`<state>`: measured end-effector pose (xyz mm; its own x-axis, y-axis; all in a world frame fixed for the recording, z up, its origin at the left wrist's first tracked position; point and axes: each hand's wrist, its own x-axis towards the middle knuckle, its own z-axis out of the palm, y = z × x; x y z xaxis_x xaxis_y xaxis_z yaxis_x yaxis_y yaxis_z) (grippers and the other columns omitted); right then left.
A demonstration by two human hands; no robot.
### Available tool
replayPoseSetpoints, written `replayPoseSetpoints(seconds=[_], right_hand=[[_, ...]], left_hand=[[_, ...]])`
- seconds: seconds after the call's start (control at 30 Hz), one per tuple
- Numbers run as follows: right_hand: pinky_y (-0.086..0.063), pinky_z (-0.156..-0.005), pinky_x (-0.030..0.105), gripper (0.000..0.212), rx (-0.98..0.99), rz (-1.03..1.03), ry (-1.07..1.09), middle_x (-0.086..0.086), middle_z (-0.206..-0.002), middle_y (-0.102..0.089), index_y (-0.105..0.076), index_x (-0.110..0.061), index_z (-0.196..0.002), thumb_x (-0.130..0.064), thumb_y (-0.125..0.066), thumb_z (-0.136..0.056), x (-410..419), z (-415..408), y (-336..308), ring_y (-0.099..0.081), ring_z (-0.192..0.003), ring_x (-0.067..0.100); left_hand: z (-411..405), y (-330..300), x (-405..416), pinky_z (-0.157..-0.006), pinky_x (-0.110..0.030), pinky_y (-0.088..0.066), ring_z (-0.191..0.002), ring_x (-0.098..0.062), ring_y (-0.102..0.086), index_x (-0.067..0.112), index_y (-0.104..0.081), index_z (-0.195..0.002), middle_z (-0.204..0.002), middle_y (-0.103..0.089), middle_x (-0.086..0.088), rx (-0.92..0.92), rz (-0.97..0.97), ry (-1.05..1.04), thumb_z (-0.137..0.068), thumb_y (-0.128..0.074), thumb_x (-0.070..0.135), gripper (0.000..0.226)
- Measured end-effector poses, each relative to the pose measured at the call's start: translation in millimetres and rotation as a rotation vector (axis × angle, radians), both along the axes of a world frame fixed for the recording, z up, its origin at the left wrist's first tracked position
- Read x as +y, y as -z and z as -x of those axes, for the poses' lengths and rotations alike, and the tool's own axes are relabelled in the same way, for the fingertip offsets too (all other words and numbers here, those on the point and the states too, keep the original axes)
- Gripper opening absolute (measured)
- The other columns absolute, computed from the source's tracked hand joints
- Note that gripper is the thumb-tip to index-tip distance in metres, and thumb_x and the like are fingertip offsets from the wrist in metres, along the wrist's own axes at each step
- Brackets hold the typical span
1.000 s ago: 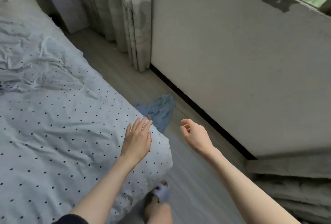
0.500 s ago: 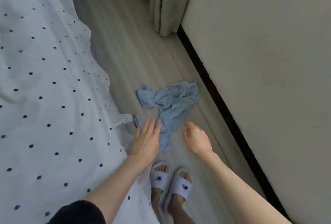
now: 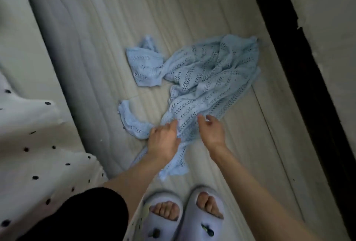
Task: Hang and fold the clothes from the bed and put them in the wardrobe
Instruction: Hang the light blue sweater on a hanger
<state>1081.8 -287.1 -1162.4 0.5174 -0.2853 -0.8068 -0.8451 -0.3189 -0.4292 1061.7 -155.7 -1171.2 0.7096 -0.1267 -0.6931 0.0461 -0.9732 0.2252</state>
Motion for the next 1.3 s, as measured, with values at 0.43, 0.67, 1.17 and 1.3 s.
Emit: replayPoseSetpoints(seconds=[0.43,0.67,1.17,1.3], right_hand=[[-0.046,-0.082,0.030,0.026,0.093,-0.155,0.143,0.010,-0.114,-0.063,-0.059,-0.010,-0.114,-0.025,-0.048,-0.096,-28,26,-69,-0.060,-0.098,0.023],[-0.042,-0.102,0.043,0.030,0.035,-0.119,0.087,0.009,-0.123,-0.060,-0.058,-0.012,-0.120,-0.028,-0.046,-0.097,-26,28,-19,-0.056,-0.114,0.026],[-0.038,-0.086,0.027,0.029,-0.044,0.096,-0.260,0.010,-0.116,-0.065,-0.059,-0.013,-0.121,-0.019,-0.050,-0.094,-45,55,-208,-0.059,-0.108,0.028],[-0.038,-0.101,0.032,0.067,-0.160,0.080,-0.215,0.006,-0.140,-0.045,-0.028,-0.017,-0.146,-0.018,-0.062,-0.088,-58,57,-339,-0.049,-0.123,0.024]], left_hand=[[0,-53,11,-0.101,-0.037,-0.030,-0.126,-0.023,-0.042,0.018,-0.035,-0.139,-0.138,-0.045,-0.004,-0.002,-0.091,0.136,-0.096,-0.046,0.017,0.045],[-5,10,2,-0.095,-0.035,-0.028,-0.115,-0.025,-0.049,0.012,-0.044,-0.128,-0.125,-0.052,-0.010,-0.050,-0.162,0.166,-0.093,-0.053,0.019,0.036],[-12,-204,-18,-0.087,-0.031,-0.028,-0.095,-0.029,-0.056,0.012,-0.062,-0.092,-0.101,-0.059,-0.007,-0.128,0.301,-0.117,-0.083,-0.056,0.026,0.018],[-37,-360,-50,-0.061,-0.026,-0.029,-0.067,-0.022,-0.038,0.016,-0.044,-0.063,-0.062,-0.043,-0.002,-0.127,0.567,-0.243,-0.067,-0.052,0.028,0.015]])
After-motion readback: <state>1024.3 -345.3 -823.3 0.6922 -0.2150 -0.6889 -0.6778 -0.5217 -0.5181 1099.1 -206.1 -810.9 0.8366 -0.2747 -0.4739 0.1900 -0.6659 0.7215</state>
